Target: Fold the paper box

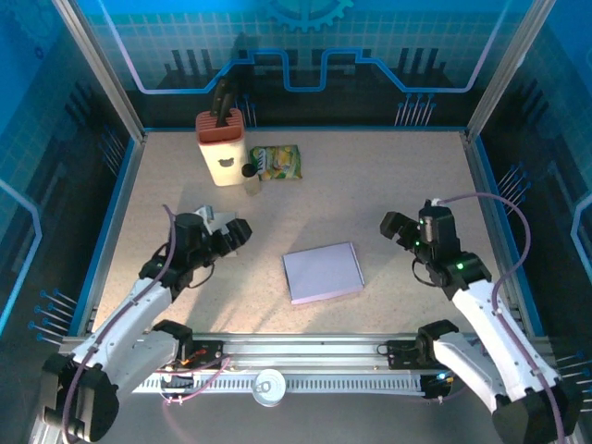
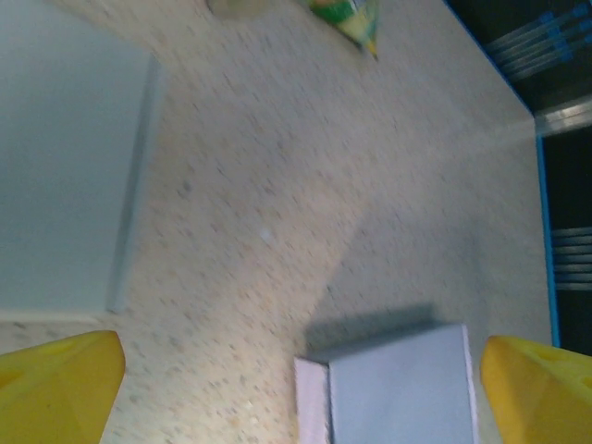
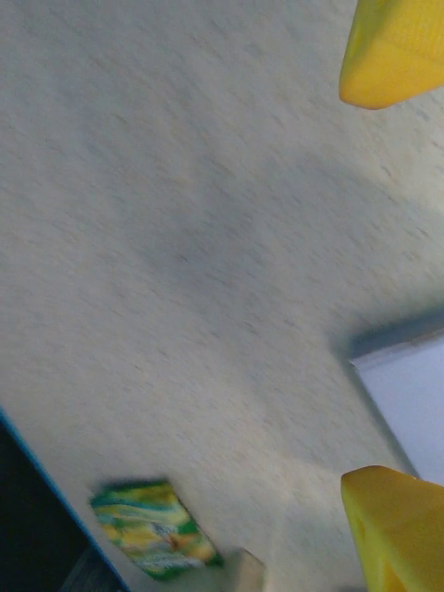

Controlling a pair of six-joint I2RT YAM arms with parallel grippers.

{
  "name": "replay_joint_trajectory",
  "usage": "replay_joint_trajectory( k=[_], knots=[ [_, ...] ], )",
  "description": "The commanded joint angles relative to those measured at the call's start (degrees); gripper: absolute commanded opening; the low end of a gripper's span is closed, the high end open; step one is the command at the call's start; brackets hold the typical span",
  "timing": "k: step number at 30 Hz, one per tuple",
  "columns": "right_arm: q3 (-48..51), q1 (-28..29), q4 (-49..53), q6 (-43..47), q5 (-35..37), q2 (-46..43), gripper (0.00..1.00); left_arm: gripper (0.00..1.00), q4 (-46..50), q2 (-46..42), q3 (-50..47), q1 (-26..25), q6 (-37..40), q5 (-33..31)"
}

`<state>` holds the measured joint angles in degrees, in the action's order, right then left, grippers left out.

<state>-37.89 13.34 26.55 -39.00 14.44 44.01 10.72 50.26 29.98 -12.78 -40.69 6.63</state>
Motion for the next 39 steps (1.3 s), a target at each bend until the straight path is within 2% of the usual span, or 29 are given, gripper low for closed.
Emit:
replay_joint_trajectory(
  k=[1,3,4,6,8,9,12,18,20,23,26,27,28,31,33,39],
  knots=[
    [8.9,-3.5,-16.4,14.1,8.2,-3.2,1.0,0.99,4.2,-1.3,3.2,2.9,5.5,-10.6],
    [16.5,-3.6,-30.2,20.1,10.2,-4.5,1.0,0.99,0.2,-0.9,1.8,2.9,8.6,-19.7],
    [19.8,-3.6,-36.8,22.9,11.1,-4.3,1.0,0.99,-3.6,-1.0,-0.1,3.0,12.2,-21.7],
    [23.6,-3.6,-45.7,26.5,11.6,-1.9,1.0,0.99,-15.7,-0.5,-5.5,3.0,26.8,-18.8],
    [25.2,-3.6,-51.4,29.6,11.1,2.3,1.0,0.99,-22.0,0.9,-8.2,3.4,29.1,-24.2],
    [25.8,-3.7,-54.7,30.6,10.8,5.1,1.0,0.99,-21.1,2.2,-7.4,4.1,30.9,-23.9],
    [27.3,-3.7,-65.7,32.8,9.0,14.3,1.0,0.99,-29.3,9.2,-8.0,5.1,36.8,-23.3],
    [27.1,-4.3,-84.2,37.2,5.2,28.3,1.0,0.99,-49.1,23.2,-10.4,8.3,39.8,-17.9],
    [26.7,-4.7,-84.5,38.2,4.3,29.2,1.0,0.99,-53.3,26.0,-10.0,9.0,40.3,-15.4],
    [28.4,-6.5,-91.4,37.9,2.6,32.7,1.0,0.99,-55.3,28.1,-9.4,9.1,41.2,-16.5],
    [31.0,-8.5,-107.0,36.6,1.0,43.0,1.0,0.99,-64.2,32.0,-11.6,9.5,41.7,-17.7],
    [30.6,-9.2,-107.3,36.8,-1.9,43.9,1.0,0.99,-66.5,33.3,-12.0,9.7,41.5,-18.1],
    [30.2,-9.0,-105.3,37.2,-2.7,43.3,1.0,0.99,-68.6,34.8,-12.6,9.8,40.9,-18.8],
    [29.7,-9.3,-108.1,37.0,-2.9,47.2,1.0,0.99,-74.4,39.9,-12.7,11.6,39.0,-20.4],
    [28.6,-9.6,-106.2,36.6,-2.1,46.9,1.0,0.99,-67.8,38.3,-10.8,12.5,37.2,-19.7],
    [20.5,-9.6,-87.5,35.6,0.7,44.0,1.0,0.99,-66.7,38.9,-9.6,12.2,37.9,-19.4]
  ],
)
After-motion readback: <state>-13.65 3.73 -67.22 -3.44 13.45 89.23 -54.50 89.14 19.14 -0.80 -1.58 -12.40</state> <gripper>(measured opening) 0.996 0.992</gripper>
